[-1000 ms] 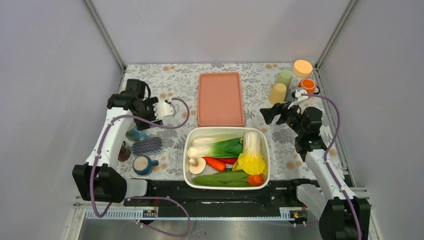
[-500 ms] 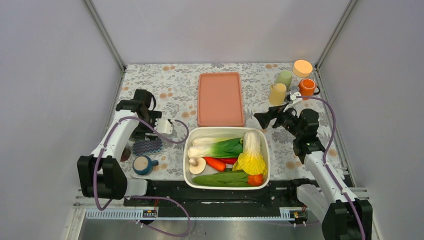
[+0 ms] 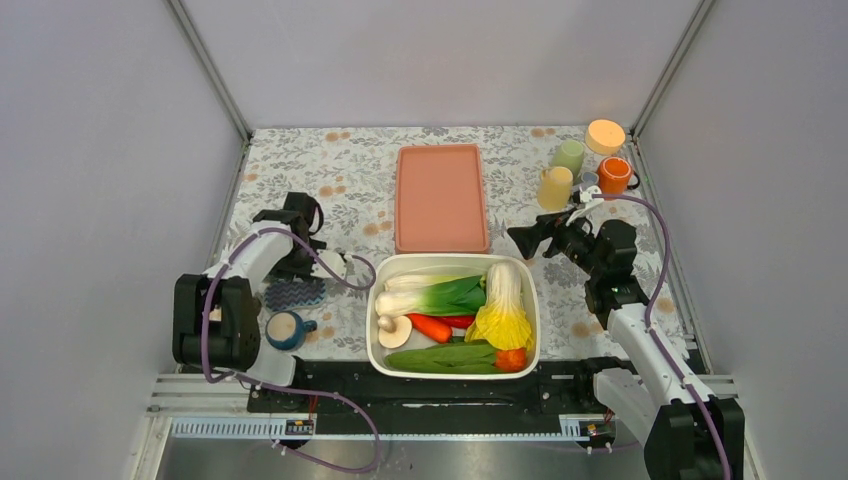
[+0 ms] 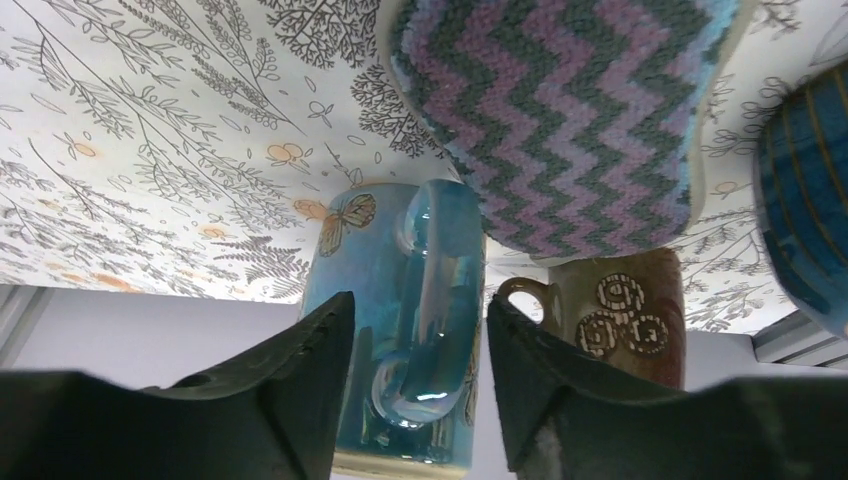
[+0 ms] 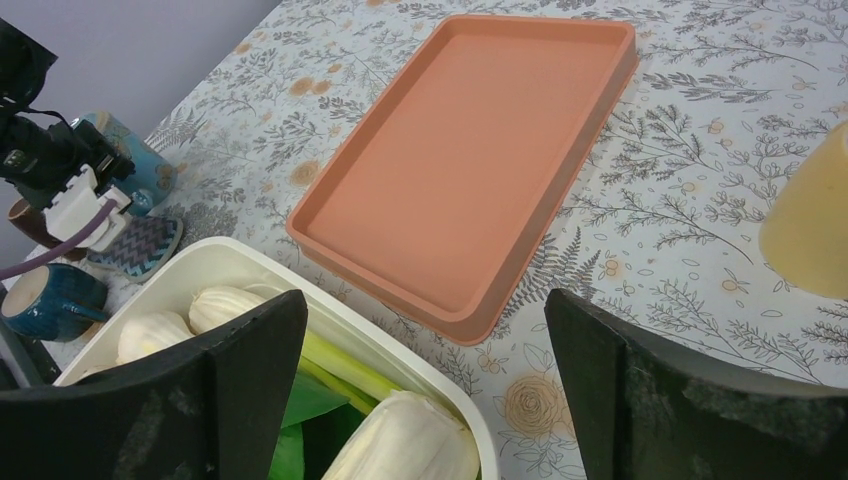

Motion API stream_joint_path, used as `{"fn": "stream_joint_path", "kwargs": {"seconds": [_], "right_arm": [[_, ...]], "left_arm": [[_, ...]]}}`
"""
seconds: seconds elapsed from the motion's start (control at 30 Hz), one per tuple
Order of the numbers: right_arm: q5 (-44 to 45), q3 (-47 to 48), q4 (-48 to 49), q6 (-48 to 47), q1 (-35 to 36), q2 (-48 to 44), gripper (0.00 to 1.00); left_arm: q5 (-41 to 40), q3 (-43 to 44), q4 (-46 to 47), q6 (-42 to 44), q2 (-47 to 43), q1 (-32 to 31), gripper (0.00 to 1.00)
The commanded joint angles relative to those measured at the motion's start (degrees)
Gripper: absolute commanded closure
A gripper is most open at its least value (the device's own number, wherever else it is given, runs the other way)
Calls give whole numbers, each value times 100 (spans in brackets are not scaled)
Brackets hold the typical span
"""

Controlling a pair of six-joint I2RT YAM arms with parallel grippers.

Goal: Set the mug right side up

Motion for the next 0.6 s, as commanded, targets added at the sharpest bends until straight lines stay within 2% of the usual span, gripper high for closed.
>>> {"fn": "stream_joint_path", "kwargs": {"seconds": [0.0, 0.17, 0.27, 0.4, 0.57], "right_arm": [[-209, -3, 314, 57, 57, -96, 1], [-193, 15, 295, 36, 59, -90, 1], [-176, -1, 288, 25, 57, -125, 1], [-118, 66, 112, -26, 58, -154, 1], [-175, 295, -166, 71, 72, -172, 1]], "left_arm": [[-370, 70, 508, 138, 224, -15, 52], [-479, 404, 425, 34, 586, -15, 77], [-432, 560, 381, -56, 724, -15, 100], [-276, 877, 459, -481, 926, -73, 100], [314, 1818, 668, -1895, 1148, -102, 100]]}}
